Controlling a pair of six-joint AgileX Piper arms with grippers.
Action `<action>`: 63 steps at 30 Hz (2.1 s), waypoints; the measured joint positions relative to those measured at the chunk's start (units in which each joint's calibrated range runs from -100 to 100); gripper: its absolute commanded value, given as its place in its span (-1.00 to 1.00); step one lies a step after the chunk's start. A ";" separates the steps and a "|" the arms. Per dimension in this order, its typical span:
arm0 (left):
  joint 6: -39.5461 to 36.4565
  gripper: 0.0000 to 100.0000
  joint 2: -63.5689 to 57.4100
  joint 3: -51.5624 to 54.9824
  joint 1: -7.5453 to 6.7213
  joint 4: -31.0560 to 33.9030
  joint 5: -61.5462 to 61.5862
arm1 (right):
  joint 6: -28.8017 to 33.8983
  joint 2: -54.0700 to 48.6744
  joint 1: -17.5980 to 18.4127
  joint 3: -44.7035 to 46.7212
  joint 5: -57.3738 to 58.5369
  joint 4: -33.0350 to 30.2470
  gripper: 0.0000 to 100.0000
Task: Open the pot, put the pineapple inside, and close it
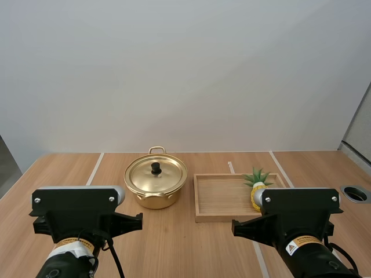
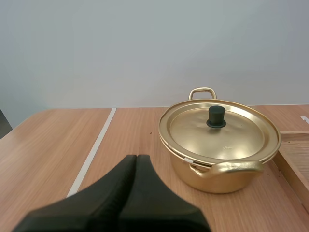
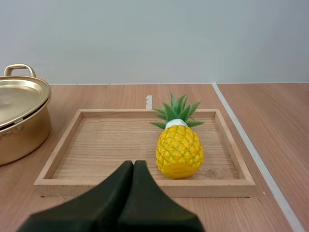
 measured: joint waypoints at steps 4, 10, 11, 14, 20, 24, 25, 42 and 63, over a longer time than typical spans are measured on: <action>0.00 -1.00 0.00 0.00 0.00 0.00 0.00 | 0.00 0.00 0.00 0.00 0.00 0.00 -1.00; 0.00 -1.00 0.00 0.00 0.00 0.00 0.00 | 0.00 0.00 0.00 0.00 0.00 0.00 -1.00; 0.00 -1.00 0.00 0.00 0.00 0.00 0.00 | 0.00 0.00 0.00 0.00 0.00 0.00 -1.00; 0.00 -1.00 0.00 0.00 0.00 0.00 0.00 | 0.00 0.00 0.00 0.00 0.00 0.00 -1.00; 0.00 -1.00 0.00 0.00 0.00 -0.21 0.00 | 0.00 0.00 0.00 0.00 -1.28 0.00 -1.00; 0.00 -1.00 0.00 0.09 0.00 -2.72 -9.74 | 0.00 0.00 0.00 0.00 -13.59 0.00 -1.00; 0.00 -1.00 0.00 0.09 0.00 -2.72 -14.77 | 0.00 0.00 0.00 0.00 -19.04 0.00 -1.00; 1.42 -1.00 -0.13 -0.54 0.00 12.24 -75.92 | 0.00 -0.14 0.00 0.00 -91.30 -2.58 -1.00; -9.49 -1.00 13.33 -37.30 0.00 15.41 -25.17 | -10.05 15.14 0.00 -32.75 -34.82 2.10 -1.00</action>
